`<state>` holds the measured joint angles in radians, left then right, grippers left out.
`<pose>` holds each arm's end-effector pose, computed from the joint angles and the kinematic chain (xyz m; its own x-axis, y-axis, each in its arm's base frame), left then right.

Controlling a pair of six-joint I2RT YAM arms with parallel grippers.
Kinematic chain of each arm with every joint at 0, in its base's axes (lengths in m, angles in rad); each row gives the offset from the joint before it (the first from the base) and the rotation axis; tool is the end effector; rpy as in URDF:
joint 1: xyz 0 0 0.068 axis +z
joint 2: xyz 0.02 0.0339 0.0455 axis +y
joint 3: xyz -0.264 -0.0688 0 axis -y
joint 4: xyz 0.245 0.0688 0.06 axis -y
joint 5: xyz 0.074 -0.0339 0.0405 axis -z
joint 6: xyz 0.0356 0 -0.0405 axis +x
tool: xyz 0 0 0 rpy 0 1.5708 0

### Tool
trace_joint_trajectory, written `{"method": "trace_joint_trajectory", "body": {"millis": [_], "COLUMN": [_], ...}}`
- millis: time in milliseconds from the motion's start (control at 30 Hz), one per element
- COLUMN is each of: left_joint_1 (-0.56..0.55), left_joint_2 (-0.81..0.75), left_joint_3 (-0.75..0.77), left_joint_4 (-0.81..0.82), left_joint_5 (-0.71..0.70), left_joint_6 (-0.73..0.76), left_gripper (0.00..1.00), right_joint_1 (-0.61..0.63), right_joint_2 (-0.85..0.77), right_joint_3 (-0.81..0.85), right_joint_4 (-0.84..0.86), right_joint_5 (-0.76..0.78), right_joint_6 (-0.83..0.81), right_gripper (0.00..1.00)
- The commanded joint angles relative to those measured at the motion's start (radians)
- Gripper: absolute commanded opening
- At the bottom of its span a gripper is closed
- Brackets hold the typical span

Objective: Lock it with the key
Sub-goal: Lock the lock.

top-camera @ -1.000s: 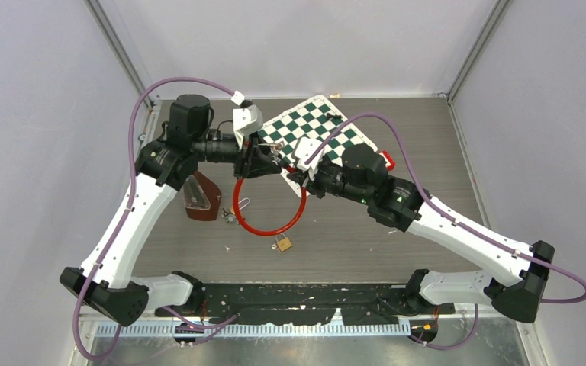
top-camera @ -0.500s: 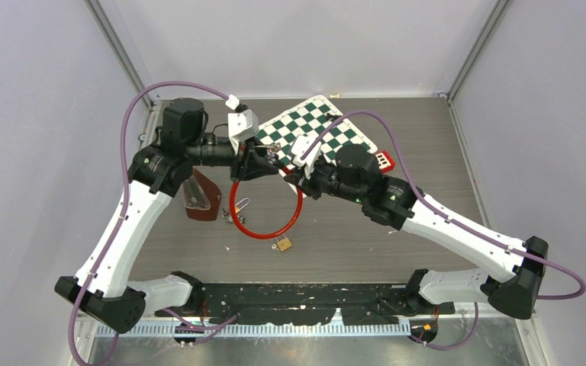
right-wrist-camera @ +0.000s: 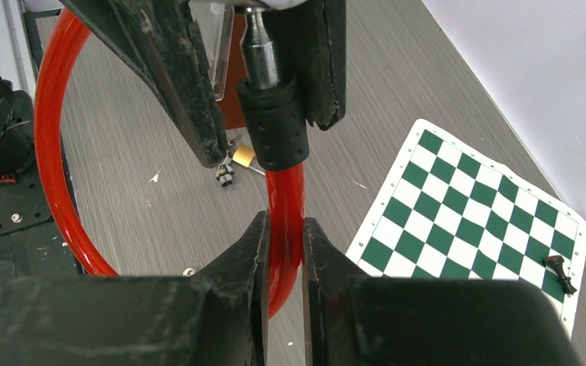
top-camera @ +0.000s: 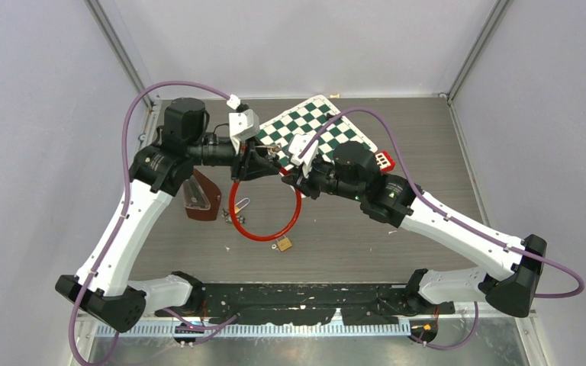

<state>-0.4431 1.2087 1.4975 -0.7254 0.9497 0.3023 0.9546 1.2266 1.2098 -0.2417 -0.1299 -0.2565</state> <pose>0.1954 -0.1248 0.4476 -0.0922 0.2355 -0.9675 0.9875 0.1463 -0.0585 0.1595 0.2333 0.3900 0.0807 -0.3213 -0.9435 -0.8902 0.4025 -0.2132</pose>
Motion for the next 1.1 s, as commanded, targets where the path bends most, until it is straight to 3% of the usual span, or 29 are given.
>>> {"method": "trace_joint_trajectory", "body": {"millis": [0,233,600,1067], "left_joint_1": [0.000,0.000,0.000,0.000], "left_joint_2": [0.011,0.047,0.091,0.087], "left_joint_3": [0.025,0.080,0.164,0.115], "left_joint_4": [-0.015,-0.128,-0.293,-0.102], "left_joint_5": [-0.006,-0.022,-0.069,-0.053], "left_joint_6": [0.046,0.107,0.190,0.030], "left_gripper": [0.00,0.00,0.03,0.03], "right_joint_1": [0.012,0.012,0.005,0.032], "right_joint_2": [-0.028,-0.069,-0.088,-0.022], "right_joint_3": [0.053,-0.008,-0.046,0.012], "right_joint_4": [0.086,0.210,0.266,0.178], "right_joint_5": [-0.050,-0.011,0.015,-0.129], "right_joint_6": [0.022,0.046,0.076,0.025], "right_gripper": [0.05,0.05,0.05,0.05]}}
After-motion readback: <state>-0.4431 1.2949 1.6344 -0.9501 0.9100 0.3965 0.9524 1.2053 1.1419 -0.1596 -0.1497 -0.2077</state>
